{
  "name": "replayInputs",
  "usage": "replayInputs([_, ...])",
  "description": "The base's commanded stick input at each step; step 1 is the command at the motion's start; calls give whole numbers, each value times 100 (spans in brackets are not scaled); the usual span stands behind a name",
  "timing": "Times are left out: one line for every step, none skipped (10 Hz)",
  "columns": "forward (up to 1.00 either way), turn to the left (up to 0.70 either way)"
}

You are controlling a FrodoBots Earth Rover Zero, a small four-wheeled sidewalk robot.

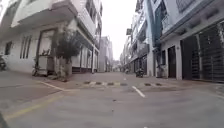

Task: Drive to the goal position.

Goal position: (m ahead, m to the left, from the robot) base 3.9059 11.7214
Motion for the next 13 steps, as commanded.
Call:
replayInputs([0,30])
replayInputs([0,82])
replayInputs([0,85])
replayInputs([0,85])
replayInputs([0,85])
replayInputs([0,85])
replayInputs([0,85])
replayInputs([0,85])
replayInputs([0,85])
replayInputs([0,85])
replayInputs([0,85])
replayInputs([0,85])
replayInputs([0,85])
